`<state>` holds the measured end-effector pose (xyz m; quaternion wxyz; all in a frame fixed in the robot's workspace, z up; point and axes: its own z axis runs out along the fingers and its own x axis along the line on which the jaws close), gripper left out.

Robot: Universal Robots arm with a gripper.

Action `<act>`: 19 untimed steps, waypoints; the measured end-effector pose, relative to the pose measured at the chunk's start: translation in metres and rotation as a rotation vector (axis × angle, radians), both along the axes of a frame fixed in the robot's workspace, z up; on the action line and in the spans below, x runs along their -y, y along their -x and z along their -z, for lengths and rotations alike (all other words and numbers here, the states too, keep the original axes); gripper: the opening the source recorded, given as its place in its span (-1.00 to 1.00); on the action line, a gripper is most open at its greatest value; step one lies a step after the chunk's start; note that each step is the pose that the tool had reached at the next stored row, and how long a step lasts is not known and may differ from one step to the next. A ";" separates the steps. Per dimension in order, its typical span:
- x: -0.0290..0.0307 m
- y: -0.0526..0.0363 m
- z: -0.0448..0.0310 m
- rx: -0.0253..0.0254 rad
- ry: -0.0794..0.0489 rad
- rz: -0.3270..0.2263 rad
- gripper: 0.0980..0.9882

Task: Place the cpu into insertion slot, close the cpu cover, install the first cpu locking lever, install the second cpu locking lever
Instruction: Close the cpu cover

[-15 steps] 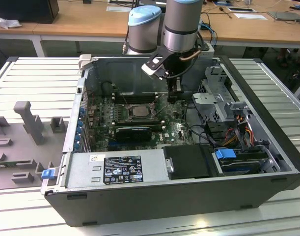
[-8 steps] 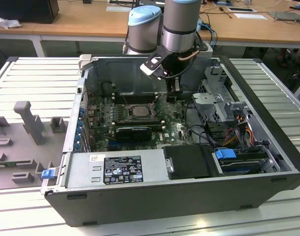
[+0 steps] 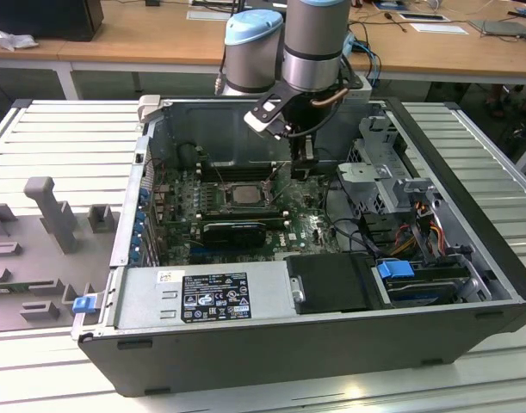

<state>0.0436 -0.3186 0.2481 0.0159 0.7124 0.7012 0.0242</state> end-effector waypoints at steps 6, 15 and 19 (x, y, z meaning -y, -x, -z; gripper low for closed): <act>0.0000 0.0013 0.0000 0.0000 0.000 0.000 -0.98; 0.0000 0.0070 0.0000 0.0000 0.000 0.000 -0.98; 0.0000 0.0111 0.0000 0.0000 0.000 0.000 -0.98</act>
